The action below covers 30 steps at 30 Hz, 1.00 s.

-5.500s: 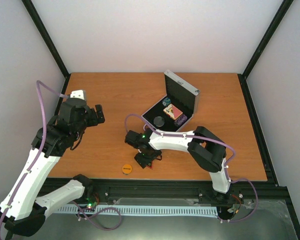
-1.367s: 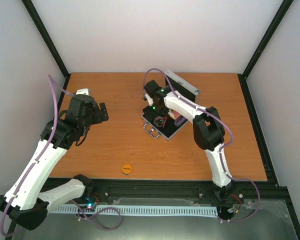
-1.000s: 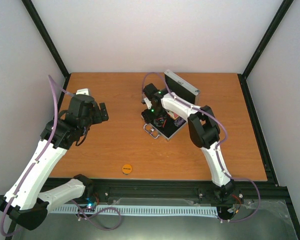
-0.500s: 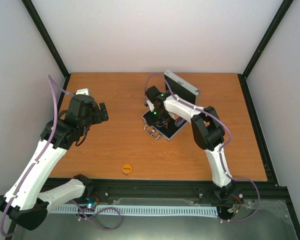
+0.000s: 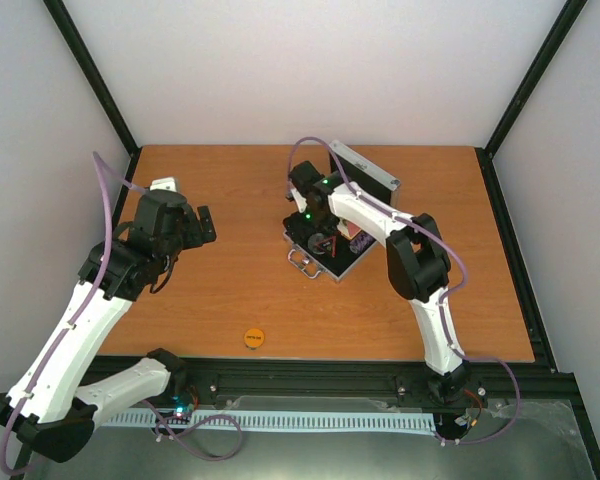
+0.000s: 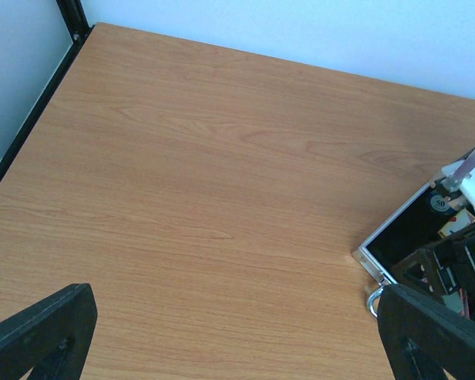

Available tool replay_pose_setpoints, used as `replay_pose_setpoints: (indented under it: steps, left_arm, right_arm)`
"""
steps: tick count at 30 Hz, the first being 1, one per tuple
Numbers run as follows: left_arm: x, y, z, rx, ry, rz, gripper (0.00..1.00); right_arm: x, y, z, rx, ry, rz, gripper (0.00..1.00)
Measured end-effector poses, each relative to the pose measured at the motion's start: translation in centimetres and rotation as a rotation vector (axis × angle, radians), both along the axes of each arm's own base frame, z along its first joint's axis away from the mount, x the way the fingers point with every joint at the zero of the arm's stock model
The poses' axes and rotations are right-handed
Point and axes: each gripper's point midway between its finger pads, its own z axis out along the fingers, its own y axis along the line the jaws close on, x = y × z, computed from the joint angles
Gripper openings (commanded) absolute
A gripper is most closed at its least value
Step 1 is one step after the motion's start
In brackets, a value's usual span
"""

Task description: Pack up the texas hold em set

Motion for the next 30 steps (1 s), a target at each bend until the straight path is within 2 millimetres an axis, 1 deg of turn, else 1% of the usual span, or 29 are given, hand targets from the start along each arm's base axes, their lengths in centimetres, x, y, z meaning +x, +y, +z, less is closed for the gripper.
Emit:
replay_pose_setpoints:
  steps: [5, 7, 9, 10, 12, 13, 16, 19, 22, 26, 28, 30]
  left_arm:
    - [0.0, 0.0, 0.0, 0.0, -0.001, 0.0, 1.0]
    - [0.0, 0.0, 0.0, 0.0, -0.001, 0.0, 1.0]
    - [0.0, 0.0, 0.1, 0.0, 0.0, 0.0, 1.0]
    - [0.0, 0.0, 0.2, 0.0, -0.002, 0.001, 1.0]
    - [0.0, 0.0, 1.0, -0.007, -0.015, 0.001, 1.0]
    - [0.0, 0.1, 2.1, -0.016, -0.039, 0.005, 1.0]
    - [-0.2, 0.6, 4.9, -0.035, -0.101, 0.021, 1.0]
    - [-0.9, 1.6, 8.0, -0.052, -0.182, 0.055, 1.0]
    - [-2.4, 3.0, 10.5, -0.075, -0.263, 0.088, 1.0]
    - [-4.3, 4.3, 12.6, -0.108, -0.339, 0.106, 1.0]
    - [-5.1, 4.7, 13.3, -0.122, -0.364, 0.108, 1.0]
    - [-5.4, 4.8, 13.4, -0.123, -0.365, 0.107, 1.0]
  right_arm:
    - [1.2, 0.7, 2.8, -0.002, -0.071, 0.012, 0.93]
    - [1.2, 1.3, 4.0, -0.005, -0.098, 0.024, 0.93]
    - [0.5, 2.2, 4.5, -0.012, -0.11, 0.045, 0.93]
    - [-0.3, 2.6, 4.5, -0.023, -0.108, 0.061, 0.93]
    - [-2.7, 3.7, 4.2, -0.048, -0.094, 0.103, 0.93]
    - [-4.0, 4.3, 4.0, -0.058, -0.086, 0.126, 0.93]
    - [-9.0, 6.0, 3.5, -0.076, -0.039, 0.197, 0.93]
    - [-12.7, 7.4, 3.8, -0.079, -0.018, 0.25, 0.93]
    - [-15.3, 8.6, 4.5, -0.071, -0.015, 0.284, 0.92]
    - [-18.0, 9.9, 4.8, -0.062, -0.009, 0.321, 0.91]
    - [-19.6, 10.4, 4.4, -0.068, 0.0, 0.346, 0.91]
    - [-21.5, 11.0, 4.1, -0.072, 0.015, 0.377, 0.91]
